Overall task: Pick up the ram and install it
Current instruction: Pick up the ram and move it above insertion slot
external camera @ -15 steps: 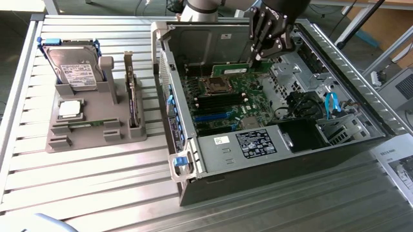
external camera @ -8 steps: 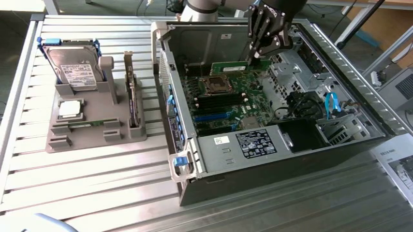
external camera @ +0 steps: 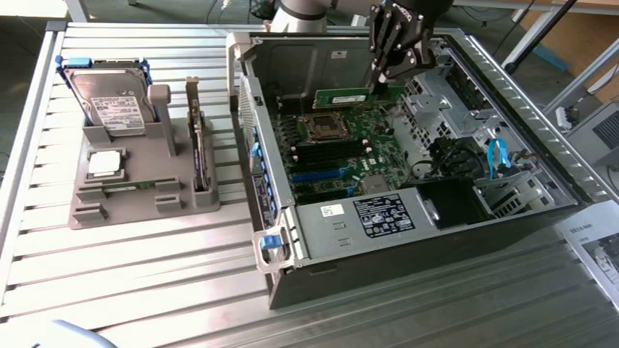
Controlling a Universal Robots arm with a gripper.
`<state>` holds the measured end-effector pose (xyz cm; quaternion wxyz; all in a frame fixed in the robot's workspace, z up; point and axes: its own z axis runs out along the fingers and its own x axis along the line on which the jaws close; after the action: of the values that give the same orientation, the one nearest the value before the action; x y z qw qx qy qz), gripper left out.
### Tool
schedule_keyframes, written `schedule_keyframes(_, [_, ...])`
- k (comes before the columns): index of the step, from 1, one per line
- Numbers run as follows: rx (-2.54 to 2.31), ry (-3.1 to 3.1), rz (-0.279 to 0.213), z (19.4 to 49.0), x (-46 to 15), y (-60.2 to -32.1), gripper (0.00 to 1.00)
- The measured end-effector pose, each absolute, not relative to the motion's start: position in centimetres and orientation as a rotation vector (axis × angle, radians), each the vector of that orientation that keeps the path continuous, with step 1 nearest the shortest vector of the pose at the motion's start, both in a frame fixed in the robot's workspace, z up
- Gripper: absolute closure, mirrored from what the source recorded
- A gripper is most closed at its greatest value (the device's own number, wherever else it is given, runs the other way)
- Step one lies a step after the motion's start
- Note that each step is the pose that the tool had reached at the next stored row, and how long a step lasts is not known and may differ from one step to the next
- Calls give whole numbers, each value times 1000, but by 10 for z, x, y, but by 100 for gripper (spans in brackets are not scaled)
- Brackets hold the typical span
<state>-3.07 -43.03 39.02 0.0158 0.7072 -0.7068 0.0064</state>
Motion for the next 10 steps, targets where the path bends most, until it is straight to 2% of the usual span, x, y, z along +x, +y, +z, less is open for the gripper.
schedule_keyframes(10, [2200, -2199, 20, 390, -31, -421, 88])
